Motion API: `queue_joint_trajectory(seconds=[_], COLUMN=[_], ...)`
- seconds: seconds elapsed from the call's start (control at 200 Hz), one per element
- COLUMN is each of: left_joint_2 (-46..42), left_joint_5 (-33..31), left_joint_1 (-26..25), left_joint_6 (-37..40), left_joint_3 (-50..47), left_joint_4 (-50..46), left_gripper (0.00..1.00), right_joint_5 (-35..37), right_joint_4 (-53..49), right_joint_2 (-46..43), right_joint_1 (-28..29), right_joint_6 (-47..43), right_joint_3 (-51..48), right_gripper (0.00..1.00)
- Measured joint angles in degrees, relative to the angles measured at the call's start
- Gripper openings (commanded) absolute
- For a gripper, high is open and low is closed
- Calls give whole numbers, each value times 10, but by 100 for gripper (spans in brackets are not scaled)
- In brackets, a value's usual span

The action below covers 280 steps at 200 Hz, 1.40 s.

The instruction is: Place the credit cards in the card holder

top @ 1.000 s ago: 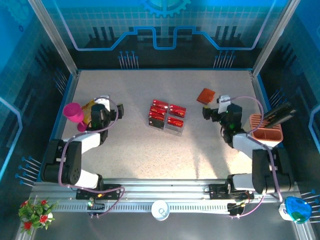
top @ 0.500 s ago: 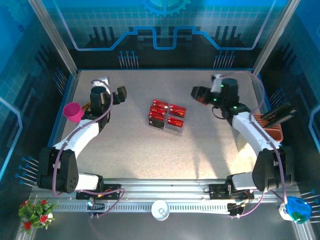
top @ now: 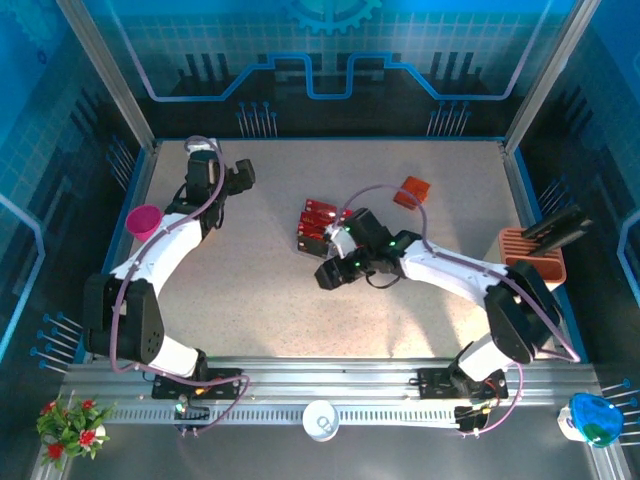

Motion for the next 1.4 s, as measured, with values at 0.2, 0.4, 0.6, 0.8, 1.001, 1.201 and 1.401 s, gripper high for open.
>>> queue_joint_trajectory(seconds=[0.2,0.4,0.6,0.8,1.001,1.201,1.401], left_joint_2=[5,5,5,5,5,5,5], left_joint_5=[-8,-11,-11,-11,-11,-10,-10], left_joint_1=[0,0,0,0,0,0,0], left_joint_6=[-5,-16,-16,-16,-16,-23,-38], left_joint_3=[12,14,15,15,15,15,15], left_joint_4=[-28,-43,-46,-46,-46,-46,-46], left_gripper=[99,99,99,99,99,99,99], right_joint_5=[16,48,71,81,87,87,56], right_joint_4=[0,4,4,-11,-35,-56,-74], right_joint_2=[100,156,193,219,250,290,302], right_joint_1=[21,21,7,-26,-56,-85,-99], right_joint_6=[-7,-10,-22,-43,-68,-82,-82], right_joint_3=[29,88,127,165,213,273,297], right_gripper=[57,56,55,55,55,55,55])
